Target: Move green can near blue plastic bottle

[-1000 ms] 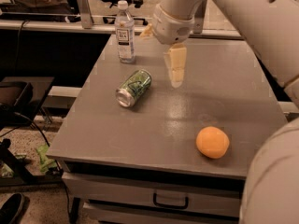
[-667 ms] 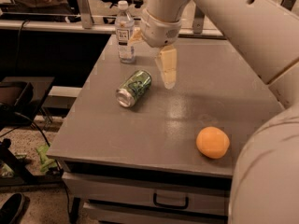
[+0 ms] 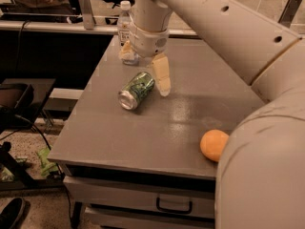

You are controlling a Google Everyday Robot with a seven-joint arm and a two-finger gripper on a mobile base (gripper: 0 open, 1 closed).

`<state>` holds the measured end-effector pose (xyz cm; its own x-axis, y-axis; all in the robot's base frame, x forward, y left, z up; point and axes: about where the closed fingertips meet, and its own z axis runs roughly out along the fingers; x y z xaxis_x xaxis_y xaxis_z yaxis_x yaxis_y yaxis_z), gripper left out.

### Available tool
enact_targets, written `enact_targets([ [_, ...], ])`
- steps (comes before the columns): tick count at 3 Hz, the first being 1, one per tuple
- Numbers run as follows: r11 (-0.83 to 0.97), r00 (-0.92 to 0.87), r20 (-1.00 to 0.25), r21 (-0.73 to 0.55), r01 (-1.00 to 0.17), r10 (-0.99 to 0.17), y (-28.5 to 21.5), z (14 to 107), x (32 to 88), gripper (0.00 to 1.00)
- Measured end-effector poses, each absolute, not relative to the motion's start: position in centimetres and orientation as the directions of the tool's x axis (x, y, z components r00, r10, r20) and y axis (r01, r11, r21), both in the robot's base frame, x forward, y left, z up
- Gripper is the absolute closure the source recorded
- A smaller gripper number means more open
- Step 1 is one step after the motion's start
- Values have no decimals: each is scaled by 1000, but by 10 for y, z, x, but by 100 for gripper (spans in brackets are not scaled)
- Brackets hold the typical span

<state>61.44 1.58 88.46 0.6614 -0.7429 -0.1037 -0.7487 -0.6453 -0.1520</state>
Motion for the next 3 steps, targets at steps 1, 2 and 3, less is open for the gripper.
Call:
enact_targets([
  [1, -655, 665, -98, -119, -746, -740, 16, 869, 622, 0],
  [2, -653, 660, -95, -94, -752, -746, 10, 858, 629, 15],
  [3, -643, 647, -89, -73, -763, -757, 3, 853, 634, 39],
])
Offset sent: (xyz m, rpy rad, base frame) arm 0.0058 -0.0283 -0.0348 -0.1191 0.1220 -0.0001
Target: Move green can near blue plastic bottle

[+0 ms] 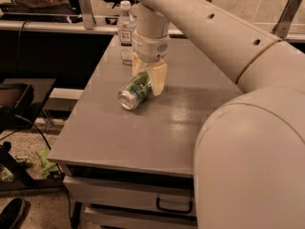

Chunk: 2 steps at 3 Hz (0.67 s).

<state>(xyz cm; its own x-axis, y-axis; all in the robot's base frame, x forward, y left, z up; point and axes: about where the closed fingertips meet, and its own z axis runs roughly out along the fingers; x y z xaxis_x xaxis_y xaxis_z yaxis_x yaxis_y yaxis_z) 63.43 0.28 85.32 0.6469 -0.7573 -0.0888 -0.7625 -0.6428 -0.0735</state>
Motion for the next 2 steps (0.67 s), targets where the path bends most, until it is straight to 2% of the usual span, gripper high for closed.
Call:
enact_targets([
  [2, -597, 602, -98, -76, -798, -792, -13, 860, 647, 85],
])
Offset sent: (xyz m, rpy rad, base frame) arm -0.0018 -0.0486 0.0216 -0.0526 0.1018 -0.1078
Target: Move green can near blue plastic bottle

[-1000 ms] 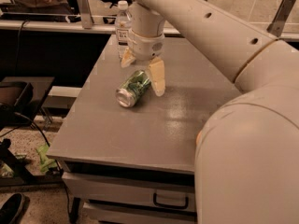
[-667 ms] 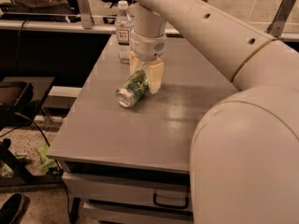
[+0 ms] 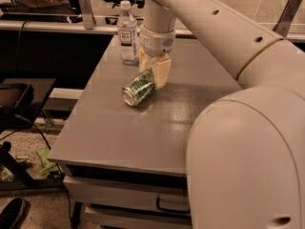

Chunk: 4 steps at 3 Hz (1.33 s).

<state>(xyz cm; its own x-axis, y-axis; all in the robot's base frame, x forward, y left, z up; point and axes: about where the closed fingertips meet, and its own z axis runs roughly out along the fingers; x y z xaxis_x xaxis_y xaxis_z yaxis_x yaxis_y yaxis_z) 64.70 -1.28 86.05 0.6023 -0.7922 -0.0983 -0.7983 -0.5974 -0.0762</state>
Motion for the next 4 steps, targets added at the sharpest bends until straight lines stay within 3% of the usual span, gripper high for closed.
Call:
enact_targets([
  [1, -530, 537, -104, -88, -844, -837, -25, 861, 666, 100],
  [4, -125, 149, -215, -122, -985, -965, -64, 866, 722, 100],
])
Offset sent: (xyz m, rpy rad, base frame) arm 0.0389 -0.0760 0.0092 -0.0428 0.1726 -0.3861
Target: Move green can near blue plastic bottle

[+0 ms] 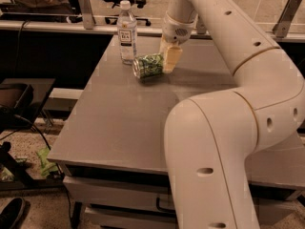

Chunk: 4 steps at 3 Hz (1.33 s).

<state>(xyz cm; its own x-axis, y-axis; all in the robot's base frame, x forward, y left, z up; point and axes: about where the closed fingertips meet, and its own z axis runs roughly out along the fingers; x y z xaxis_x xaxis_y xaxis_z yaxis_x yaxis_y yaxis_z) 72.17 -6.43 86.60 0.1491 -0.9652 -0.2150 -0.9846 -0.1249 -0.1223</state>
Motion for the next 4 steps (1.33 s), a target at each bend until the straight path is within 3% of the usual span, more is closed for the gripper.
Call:
enact_targets([
  [2, 44, -14, -314, -88, -995, -949, -60, 883, 716, 100],
  [4, 97, -71, -282, -78, -992, -957, -43, 875, 726, 100],
])
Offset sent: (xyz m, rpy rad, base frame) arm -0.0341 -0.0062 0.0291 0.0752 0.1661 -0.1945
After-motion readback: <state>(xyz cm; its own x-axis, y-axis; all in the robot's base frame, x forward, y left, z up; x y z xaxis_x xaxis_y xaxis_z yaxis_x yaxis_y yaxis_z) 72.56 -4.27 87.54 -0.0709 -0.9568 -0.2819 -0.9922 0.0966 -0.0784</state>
